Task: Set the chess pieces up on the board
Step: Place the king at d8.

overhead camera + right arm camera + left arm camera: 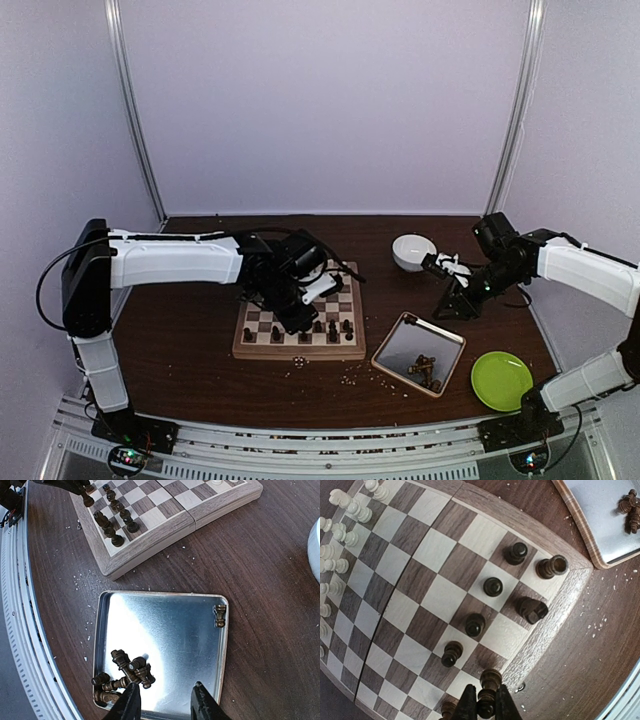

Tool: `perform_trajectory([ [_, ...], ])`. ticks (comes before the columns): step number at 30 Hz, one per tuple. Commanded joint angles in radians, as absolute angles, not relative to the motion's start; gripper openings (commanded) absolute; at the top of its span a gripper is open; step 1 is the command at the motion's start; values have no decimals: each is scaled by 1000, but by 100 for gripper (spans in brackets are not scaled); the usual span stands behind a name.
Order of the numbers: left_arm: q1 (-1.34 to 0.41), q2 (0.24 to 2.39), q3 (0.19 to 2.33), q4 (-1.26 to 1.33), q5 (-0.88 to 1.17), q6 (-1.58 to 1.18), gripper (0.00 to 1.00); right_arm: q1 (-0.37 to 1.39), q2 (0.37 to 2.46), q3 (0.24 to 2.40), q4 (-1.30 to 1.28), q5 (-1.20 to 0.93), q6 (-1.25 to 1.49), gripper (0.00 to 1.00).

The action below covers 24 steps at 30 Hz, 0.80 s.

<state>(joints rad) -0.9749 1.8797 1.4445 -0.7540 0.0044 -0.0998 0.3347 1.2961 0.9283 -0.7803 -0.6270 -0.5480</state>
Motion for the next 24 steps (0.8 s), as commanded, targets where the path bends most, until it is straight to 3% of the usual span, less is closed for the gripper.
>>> perform_trajectory([
  [1,-969,1879,1470,-716,10,-99,0,329,1303,918,-773,-613,-558,35],
  [24,-943,1871,1419,-663,36,-137,2,329,1319,921,-781,-618,-565,35],
])
